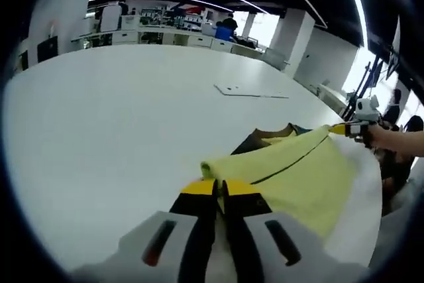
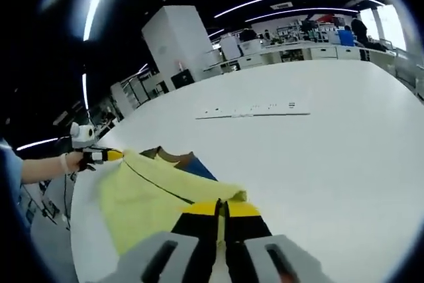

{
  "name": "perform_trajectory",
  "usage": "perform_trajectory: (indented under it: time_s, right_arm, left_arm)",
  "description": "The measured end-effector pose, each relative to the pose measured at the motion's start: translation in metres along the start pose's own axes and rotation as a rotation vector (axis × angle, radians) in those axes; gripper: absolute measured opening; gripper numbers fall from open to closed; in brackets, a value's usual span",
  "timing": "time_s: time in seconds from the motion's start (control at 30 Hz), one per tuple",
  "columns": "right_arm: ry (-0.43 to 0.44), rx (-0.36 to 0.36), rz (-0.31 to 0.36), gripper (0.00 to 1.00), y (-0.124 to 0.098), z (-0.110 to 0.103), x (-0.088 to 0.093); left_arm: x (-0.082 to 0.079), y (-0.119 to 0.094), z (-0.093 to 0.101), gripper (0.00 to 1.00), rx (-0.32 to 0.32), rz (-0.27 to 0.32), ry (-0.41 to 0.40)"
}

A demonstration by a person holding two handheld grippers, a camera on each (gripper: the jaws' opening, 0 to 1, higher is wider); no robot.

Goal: Fold the garment on the visible template until the final outline fits inside the template.

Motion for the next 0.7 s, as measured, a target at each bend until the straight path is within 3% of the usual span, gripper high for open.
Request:
perform_trajectory:
  time_s: [0.1, 0.2, 0.33, 0.47, 0.57, 0.7]
  right_arm:
    - [0.038, -0.024, 0.027, 0.00, -0.003, -0.004, -0.004]
    - [0.074, -0.049, 0.052, 0.00, -0.004, -0.005, -0.010]
    - [0.204, -0.094, 0.127, 0.00, 0.000, 0.000, -0.028]
    - [0.274, -0.107, 0.169, 0.00, 0.007, 0.002, -0.037]
    - [0.331, -0.100, 0.178, 0.00, 0.013, 0.007, -0.038]
    - [0.379, -0.072, 0.170, 0.00, 0.021, 0.015, -0.035]
  left_arm:
    - [-0.008, -0.005, 0.005, 0.00, 0.056, 0.047, -0.115]
    - [-0.016, -0.008, 0.001, 0.00, 0.050, 0.076, -0.138]
    - [-0.030, -0.007, -0.002, 0.00, 0.067, 0.136, -0.263]
    - [-0.034, 0.005, -0.006, 0.00, 0.027, 0.123, -0.240]
    - [-0.036, 0.012, -0.012, 0.00, 0.016, 0.146, -0.352]
    - [-0.030, 0.022, -0.016, 0.01, -0.014, 0.123, -0.352]
Point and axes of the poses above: the point that each gripper's makers call its tool centre point, and the gripper's own axes: y roughly forward along the fingers, z roughly to its right, x roughly out of its underside, the point moved 5 cm from there along -y, roughly backward along the fingers, and after that the axes turned 7 degrees about -z, right-handed, at the moved point
